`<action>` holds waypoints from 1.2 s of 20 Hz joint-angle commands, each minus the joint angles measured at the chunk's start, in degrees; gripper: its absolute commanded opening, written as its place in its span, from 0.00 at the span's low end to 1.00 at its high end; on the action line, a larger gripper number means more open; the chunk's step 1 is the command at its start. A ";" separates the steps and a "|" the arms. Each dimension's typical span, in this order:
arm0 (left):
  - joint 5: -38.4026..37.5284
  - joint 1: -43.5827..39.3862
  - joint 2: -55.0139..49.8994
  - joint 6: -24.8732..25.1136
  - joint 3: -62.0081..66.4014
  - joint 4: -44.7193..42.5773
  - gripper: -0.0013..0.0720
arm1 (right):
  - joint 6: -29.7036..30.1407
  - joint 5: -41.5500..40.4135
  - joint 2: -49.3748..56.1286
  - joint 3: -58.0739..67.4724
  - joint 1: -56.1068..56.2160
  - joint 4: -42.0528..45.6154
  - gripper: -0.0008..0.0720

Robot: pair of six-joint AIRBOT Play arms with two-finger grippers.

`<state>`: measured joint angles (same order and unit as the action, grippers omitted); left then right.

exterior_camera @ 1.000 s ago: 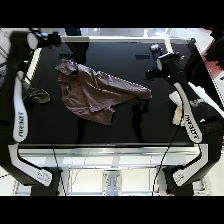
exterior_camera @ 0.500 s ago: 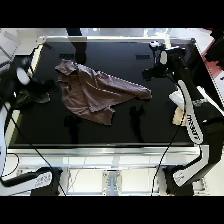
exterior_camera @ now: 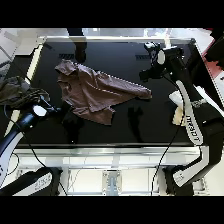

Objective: Fold the shirts.

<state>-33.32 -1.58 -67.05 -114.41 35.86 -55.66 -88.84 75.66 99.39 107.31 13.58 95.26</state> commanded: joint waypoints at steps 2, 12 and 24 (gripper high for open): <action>6.27 -4.76 -4.98 -0.20 -1.70 8.24 0.79 | 0.07 1.38 -1.68 0.07 0.07 1.07 0.77; 12.98 -6.12 -4.04 3.74 -0.52 13.11 0.03 | 2.25 4.46 -5.79 -0.33 -1.31 5.46 0.76; 13.18 -5.79 5.38 8.39 -0.48 12.41 0.03 | 6.05 -15.69 5.40 -14.14 -1.60 -11.37 0.76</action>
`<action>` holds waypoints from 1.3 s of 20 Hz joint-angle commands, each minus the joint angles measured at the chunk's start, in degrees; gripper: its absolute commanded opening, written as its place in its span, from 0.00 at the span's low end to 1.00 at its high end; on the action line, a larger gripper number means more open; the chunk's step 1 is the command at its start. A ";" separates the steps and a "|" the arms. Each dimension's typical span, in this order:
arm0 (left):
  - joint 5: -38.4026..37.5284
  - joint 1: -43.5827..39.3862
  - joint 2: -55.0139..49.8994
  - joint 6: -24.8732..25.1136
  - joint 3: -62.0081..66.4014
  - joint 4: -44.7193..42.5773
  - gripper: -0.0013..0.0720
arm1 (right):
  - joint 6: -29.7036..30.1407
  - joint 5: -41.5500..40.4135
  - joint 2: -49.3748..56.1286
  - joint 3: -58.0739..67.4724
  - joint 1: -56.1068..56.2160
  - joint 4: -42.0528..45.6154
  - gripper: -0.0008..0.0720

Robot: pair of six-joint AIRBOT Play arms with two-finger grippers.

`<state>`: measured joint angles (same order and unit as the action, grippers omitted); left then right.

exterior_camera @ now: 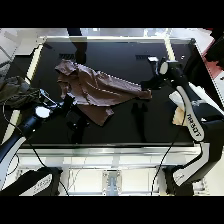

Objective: Fold the shirts.

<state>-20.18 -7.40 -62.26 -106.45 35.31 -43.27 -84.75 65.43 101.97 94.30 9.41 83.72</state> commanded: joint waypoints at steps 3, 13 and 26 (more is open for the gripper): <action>0.04 0.02 0.59 0.44 0.07 0.00 0.03 | 2.10 -9.25 3.78 -1.09 4.50 1.90 0.63; -0.52 0.00 0.59 0.46 0.07 0.00 0.03 | 0.50 -4.96 4.04 -1.07 4.46 16.61 0.55; -0.52 0.00 0.57 1.92 0.07 -0.20 0.03 | -1.16 -3.28 3.85 -2.14 -3.89 5.14 0.54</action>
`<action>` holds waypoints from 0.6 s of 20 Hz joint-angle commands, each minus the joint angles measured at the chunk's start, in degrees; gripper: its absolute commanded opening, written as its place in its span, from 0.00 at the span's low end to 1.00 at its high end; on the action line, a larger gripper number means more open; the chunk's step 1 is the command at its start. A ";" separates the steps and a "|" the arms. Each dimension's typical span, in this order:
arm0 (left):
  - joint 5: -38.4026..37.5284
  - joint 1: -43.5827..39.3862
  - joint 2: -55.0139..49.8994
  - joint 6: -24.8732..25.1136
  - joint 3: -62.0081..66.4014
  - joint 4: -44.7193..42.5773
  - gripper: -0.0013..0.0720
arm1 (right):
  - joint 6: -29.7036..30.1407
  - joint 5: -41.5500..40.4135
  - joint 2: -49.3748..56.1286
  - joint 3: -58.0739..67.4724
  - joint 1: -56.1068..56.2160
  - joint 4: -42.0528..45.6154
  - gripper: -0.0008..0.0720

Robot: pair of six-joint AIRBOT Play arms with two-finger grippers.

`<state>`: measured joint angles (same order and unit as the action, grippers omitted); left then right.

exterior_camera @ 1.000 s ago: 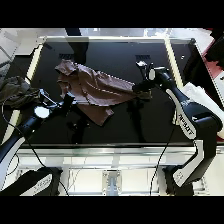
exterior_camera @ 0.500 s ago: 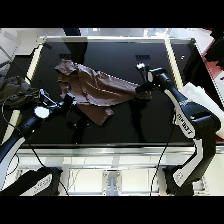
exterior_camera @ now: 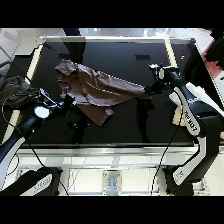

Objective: Fold the shirts.

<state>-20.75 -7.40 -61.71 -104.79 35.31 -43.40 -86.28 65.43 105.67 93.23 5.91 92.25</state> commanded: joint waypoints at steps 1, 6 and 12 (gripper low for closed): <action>0.04 0.00 0.02 0.26 0.07 -0.07 0.03 | 0.37 -4.04 0.70 -1.07 -0.39 -4.35 0.53; 0.33 0.02 0.02 2.43 0.07 -0.15 0.03 | 0.35 -4.70 3.58 -1.03 -0.52 -5.18 0.18; -0.22 4.42 12.44 26.86 1.33 -0.57 0.03 | 7.08 11.39 -4.37 1.46 -0.68 2.12 0.03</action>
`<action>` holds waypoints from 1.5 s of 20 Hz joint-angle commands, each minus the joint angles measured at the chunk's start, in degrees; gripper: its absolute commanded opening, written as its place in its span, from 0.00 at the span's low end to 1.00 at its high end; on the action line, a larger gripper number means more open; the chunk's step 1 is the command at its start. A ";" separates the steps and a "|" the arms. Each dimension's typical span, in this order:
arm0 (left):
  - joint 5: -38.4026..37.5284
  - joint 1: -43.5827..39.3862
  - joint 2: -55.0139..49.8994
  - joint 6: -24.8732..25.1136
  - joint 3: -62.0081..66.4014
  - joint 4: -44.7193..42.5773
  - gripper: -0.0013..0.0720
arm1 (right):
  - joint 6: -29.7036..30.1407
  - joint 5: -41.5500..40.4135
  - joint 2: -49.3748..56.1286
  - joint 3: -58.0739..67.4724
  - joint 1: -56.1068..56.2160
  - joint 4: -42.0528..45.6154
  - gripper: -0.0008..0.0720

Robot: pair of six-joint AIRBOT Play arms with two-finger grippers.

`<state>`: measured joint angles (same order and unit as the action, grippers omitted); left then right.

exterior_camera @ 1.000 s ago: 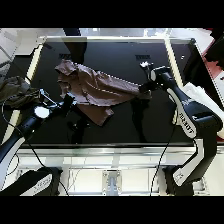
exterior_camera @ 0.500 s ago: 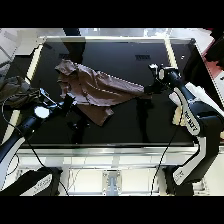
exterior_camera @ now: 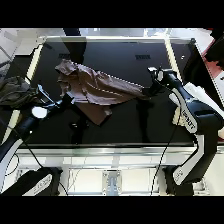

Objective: Fold the shirts.

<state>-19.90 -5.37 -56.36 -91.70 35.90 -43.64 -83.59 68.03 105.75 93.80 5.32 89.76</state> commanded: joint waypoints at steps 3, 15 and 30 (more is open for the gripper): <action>-5.95 8.85 24.74 16.61 3.82 -10.82 0.03 | 5.29 15.06 -21.29 0.90 -1.55 5.27 0.03; -38.25 16.90 0.90 13.97 65.70 -25.77 0.03 | 3.28 -6.27 -54.05 6.47 -1.84 -2.38 0.02; -28.44 -7.89 -47.65 -13.35 69.09 -62.40 0.03 | -1.84 -18.51 -7.17 2.47 -1.31 -18.23 0.62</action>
<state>-50.87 -13.87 -101.12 -96.31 104.81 -96.73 -84.27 63.70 95.59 96.12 3.62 78.37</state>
